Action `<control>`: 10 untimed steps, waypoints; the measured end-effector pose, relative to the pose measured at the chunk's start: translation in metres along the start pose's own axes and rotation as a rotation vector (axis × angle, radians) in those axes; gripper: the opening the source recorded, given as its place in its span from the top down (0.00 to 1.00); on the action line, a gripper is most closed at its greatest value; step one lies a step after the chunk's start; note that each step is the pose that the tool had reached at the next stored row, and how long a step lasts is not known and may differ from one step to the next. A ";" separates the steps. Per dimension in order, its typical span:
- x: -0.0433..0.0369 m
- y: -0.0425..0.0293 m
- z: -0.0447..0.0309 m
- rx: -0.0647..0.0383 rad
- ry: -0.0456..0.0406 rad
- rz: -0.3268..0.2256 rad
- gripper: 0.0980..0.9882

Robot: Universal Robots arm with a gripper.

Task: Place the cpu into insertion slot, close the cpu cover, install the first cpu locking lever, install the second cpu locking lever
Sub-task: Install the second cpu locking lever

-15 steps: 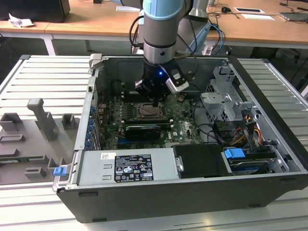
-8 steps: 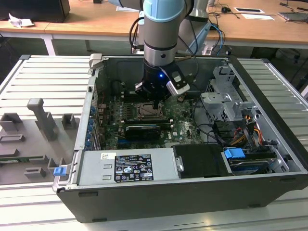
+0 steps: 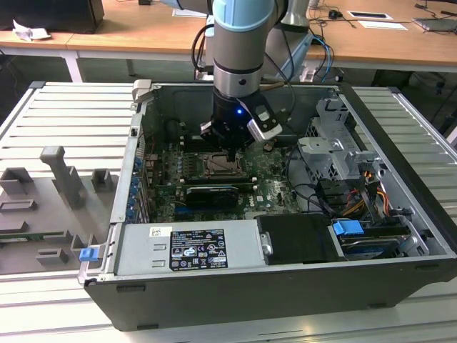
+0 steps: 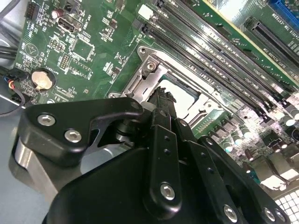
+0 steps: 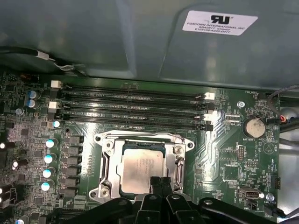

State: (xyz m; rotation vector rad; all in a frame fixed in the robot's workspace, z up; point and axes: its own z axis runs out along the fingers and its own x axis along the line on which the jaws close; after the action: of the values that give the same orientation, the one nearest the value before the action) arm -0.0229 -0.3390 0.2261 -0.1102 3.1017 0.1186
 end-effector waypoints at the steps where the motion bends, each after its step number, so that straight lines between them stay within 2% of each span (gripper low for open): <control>1: 0.0000 -0.0005 0.0000 0.000 0.0000 0.000 0.99; 10: 0.0005 -0.0073 -0.0006 0.000 0.0000 0.000 0.99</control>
State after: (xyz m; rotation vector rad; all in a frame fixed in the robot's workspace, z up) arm -0.0229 -0.3463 0.2261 -0.1102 3.1017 0.1186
